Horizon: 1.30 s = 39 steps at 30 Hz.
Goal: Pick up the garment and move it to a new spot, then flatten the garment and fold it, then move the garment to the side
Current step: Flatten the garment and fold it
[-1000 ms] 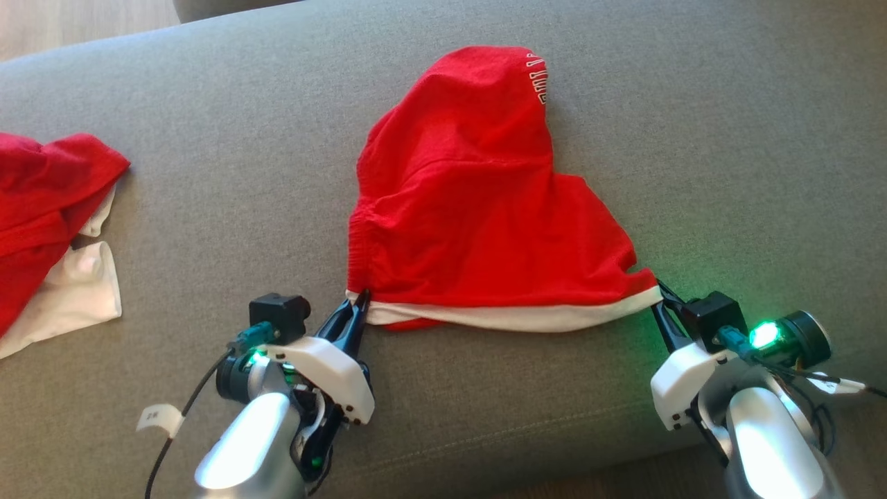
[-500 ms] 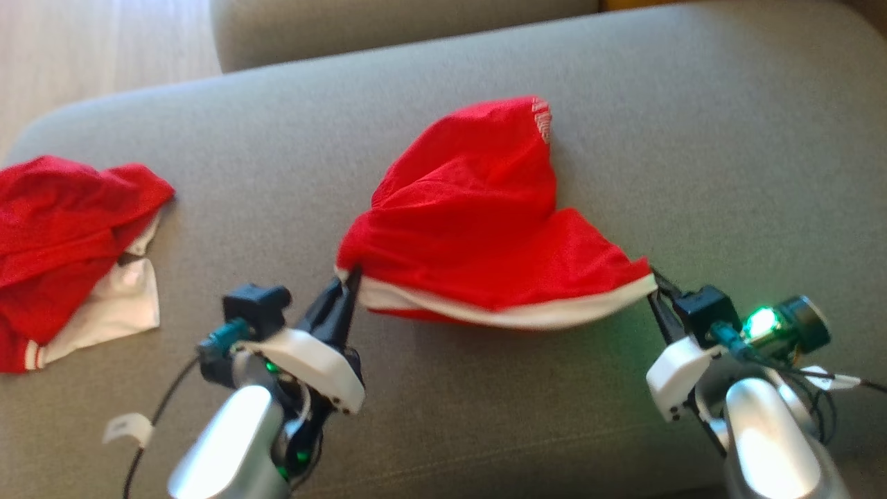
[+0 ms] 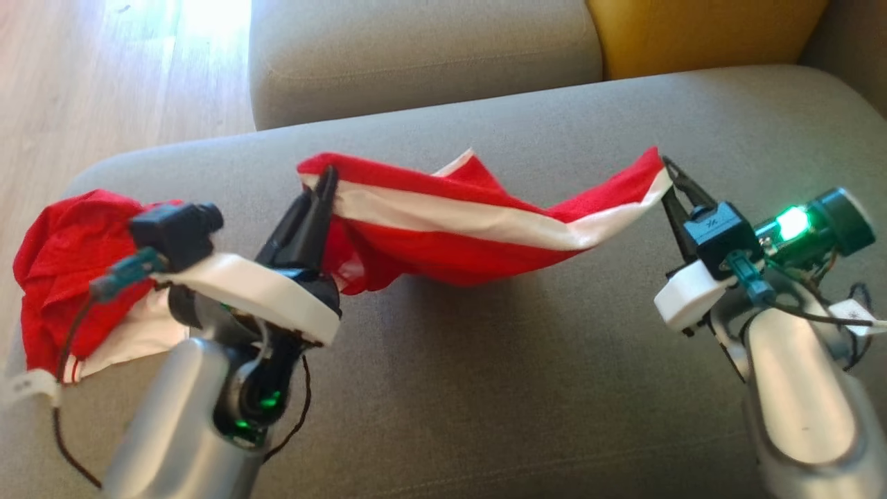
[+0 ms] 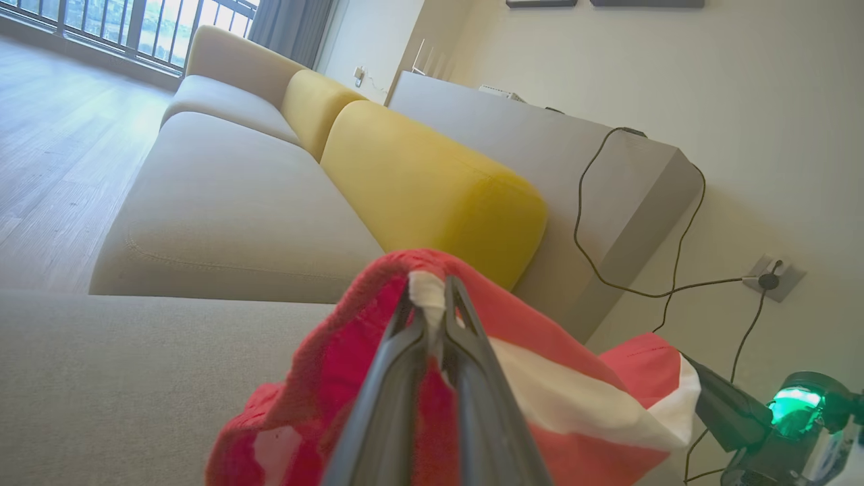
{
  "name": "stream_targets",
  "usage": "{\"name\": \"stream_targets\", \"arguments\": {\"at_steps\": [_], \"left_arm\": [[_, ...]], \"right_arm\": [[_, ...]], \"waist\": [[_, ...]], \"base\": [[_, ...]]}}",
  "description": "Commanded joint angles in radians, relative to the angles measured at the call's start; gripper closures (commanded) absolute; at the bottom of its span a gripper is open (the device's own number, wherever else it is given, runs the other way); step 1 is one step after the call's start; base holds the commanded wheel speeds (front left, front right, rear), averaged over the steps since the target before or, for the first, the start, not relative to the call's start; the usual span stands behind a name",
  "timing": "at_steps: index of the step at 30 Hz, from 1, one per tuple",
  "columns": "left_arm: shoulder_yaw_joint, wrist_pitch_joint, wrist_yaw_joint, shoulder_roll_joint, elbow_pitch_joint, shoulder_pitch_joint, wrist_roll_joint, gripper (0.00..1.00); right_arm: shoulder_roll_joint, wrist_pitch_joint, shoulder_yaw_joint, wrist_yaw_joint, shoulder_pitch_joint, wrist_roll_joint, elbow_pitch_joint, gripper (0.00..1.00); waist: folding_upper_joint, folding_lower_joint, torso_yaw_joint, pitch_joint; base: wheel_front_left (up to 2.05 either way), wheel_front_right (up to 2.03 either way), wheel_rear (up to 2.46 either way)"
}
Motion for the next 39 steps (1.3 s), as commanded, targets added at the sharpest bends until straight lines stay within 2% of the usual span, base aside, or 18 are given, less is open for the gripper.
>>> {"name": "stream_targets", "arguments": {"at_steps": [1,8,14,19,22,23,24,26,28,31,35,39], "left_arm": [[0.047,0.014,0.010,0.027,-0.055,-0.032,-0.007,1.00],[0.094,0.149,0.093,0.060,-0.208,-0.010,-0.077,1.00],[0.126,0.271,0.132,0.109,-0.260,-0.070,-0.124,1.00],[0.144,0.396,0.151,0.154,-0.200,-0.205,-0.163,1.00],[0.143,0.434,0.147,0.173,-0.161,-0.288,-0.160,1.00],[0.140,0.463,0.139,0.178,-0.108,-0.390,-0.160,1.00],[0.140,0.463,0.139,0.178,-0.108,-0.390,-0.160,1.00],[0.138,0.477,0.126,0.181,-0.036,-0.506,-0.149,1.00],[0.133,0.465,0.103,0.186,0.054,-0.630,-0.120,1.00],[0.133,0.392,0.073,0.173,0.188,-0.834,-0.063,1.00],[0.135,0.216,0.028,0.121,0.362,-1.066,0.003,1.00],[0.136,0.038,-0.021,0.070,0.518,-1.193,0.039,1.00]], "right_arm": [[-0.008,0.013,0.026,-0.001,-0.043,0.013,-0.053,1.00],[-0.032,0.113,0.052,-0.001,-0.006,0.061,-0.224,1.00],[-0.061,0.184,0.066,-0.001,-0.034,0.096,-0.285,1.00],[-0.119,0.248,0.123,-0.001,-0.165,0.150,-0.219,1.00],[-0.154,0.271,0.164,-0.001,-0.257,0.182,-0.169,1.00],[-0.193,0.290,0.214,-0.001,-0.373,0.218,-0.103,1.00],[-0.193,0.290,0.214,-0.001,-0.373,0.218,-0.103,1.00],[-0.219,0.290,0.268,-0.001,-0.505,0.258,-0.031,1.00],[-0.232,0.271,0.327,-0.001,-0.645,0.285,0.059,1.00],[-0.217,0.216,0.331,-0.001,-0.856,0.282,0.196,1.00],[-0.165,0.112,0.249,-0.001,-1.076,0.225,0.355,1.00],[-0.099,-0.001,0.128,-0.001,-1.173,0.109,0.447,1.00]], "waist": [[0.0000,0.0001,-0.001,-0.005],[0.0000,0.0001,-0.003,-0.016],[0.0000,0.0001,-0.005,0.011],[0.0000,0.0001,-0.009,0.092],[0.0000,0.0001,-0.009,0.154],[0.0000,0.0001,-0.007,0.223],[0.0000,0.0001,-0.007,0.223],[0.0000,0.0001,-0.008,0.287],[0.0000,0.0001,-0.015,0.342],[0.0000,0.0001,-0.019,0.432],[0.0000,0.0001,-0.011,0.519],[0.0000,0.0001,-0.001,0.565]], "base": [[0.00,0.00,0.00],[0.00,0.00,0.00],[0.00,0.00,0.00],[0.00,0.00,0.00],[0.00,0.00,0.00],[0.00,0.00,0.00],[0.00,0.00,0.00],[0.00,0.00,0.00],[0.00,0.00,0.00],[0.00,0.00,0.00],[0.00,0.00,0.00],[0.00,0.00,0.00]]}}
